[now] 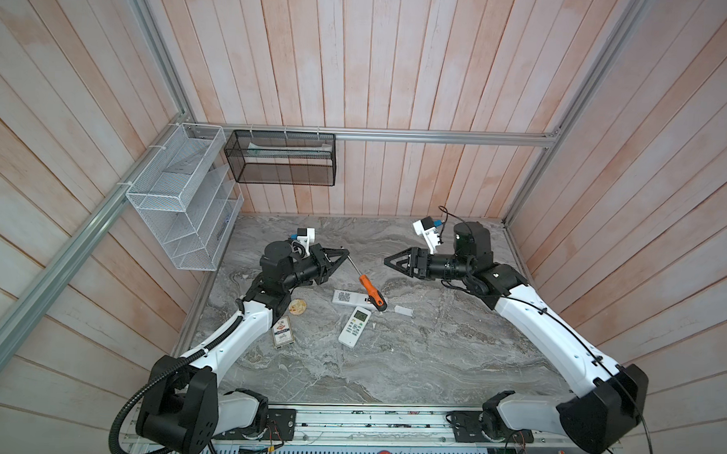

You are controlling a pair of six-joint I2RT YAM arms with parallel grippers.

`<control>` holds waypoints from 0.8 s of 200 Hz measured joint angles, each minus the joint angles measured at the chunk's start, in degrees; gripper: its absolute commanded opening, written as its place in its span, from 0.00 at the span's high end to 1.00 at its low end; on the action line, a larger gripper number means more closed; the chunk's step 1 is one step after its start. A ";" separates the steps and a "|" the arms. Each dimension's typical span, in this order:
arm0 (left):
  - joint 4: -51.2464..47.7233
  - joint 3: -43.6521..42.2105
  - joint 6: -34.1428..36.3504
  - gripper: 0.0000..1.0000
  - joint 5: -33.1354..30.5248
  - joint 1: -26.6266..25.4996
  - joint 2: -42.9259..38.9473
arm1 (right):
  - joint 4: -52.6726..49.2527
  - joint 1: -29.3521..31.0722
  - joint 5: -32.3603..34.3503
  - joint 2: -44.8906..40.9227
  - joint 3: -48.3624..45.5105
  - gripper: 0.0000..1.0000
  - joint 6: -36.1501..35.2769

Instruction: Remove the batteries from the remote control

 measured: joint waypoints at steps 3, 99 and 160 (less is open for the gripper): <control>-0.28 -0.24 -0.31 1.00 -0.52 0.02 -0.07 | 0.26 0.00 1.16 -0.48 -0.15 0.02 -0.07; -0.57 -9.20 -14.34 1.00 -17.75 -0.17 -5.31 | 1.03 0.00 9.20 2.14 0.48 0.02 3.56; -0.63 -9.33 -17.51 1.00 -23.19 -2.80 -6.75 | 0.76 1.92 7.17 1.46 -2.05 0.02 4.02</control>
